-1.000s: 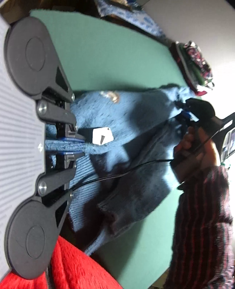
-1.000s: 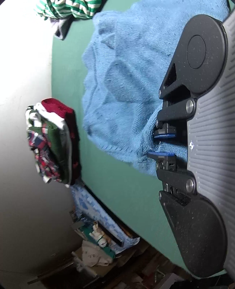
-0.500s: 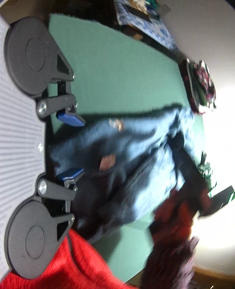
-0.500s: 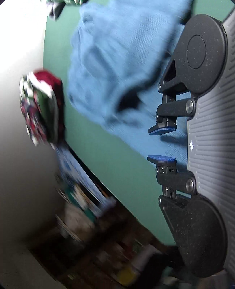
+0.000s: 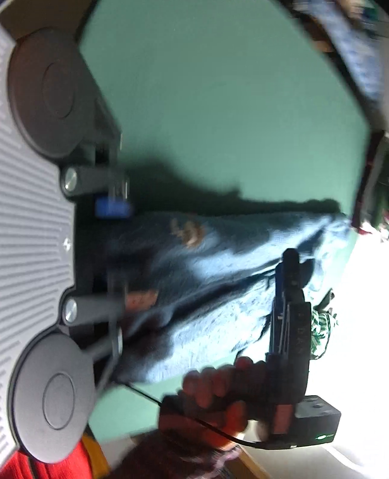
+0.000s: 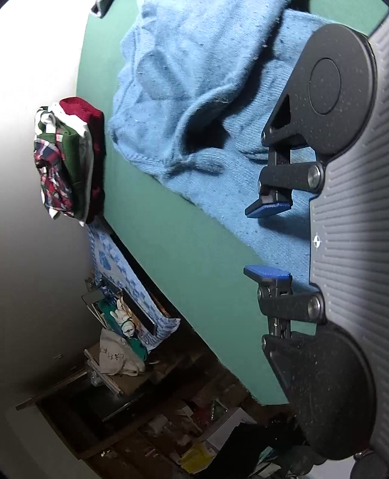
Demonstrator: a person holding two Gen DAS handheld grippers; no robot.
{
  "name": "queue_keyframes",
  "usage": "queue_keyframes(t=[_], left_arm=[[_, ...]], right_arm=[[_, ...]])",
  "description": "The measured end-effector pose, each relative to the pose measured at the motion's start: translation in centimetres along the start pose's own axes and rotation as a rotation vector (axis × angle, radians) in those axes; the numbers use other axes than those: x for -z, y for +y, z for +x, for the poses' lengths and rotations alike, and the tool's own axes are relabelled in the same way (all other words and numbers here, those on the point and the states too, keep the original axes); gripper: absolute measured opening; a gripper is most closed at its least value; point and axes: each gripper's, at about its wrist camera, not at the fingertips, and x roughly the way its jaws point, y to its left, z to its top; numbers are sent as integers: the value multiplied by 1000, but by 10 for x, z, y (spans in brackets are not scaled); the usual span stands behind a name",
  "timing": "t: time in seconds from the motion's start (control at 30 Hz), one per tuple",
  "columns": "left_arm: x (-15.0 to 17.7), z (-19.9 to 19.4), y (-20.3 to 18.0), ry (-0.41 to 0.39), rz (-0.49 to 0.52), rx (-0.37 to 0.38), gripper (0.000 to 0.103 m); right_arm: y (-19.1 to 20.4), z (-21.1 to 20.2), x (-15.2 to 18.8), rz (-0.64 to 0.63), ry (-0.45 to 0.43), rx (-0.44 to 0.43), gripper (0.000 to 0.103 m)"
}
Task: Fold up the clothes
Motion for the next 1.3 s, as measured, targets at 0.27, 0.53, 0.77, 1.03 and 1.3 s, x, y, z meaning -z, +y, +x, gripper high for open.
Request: queue_keyframes(t=[0.27, 0.53, 0.77, 1.03, 1.3], left_arm=[[21, -5, -42, 10, 149, -108, 4], [22, -13, -50, 53, 276, -205, 5], [1, -47, -50, -11, 359, -270, 13], [-31, -8, -70, -19, 539, -141, 39], [-26, 42, -55, 174, 690, 60, 50]], right_arm=[[16, -5, 18, -51, 107, -127, 36], [28, -8, 41, -121, 167, -125, 34], [44, -47, 62, -213, 177, -280, 34], [55, -33, 86, -178, 277, -299, 34], [50, -74, 93, -38, 236, -184, 32]])
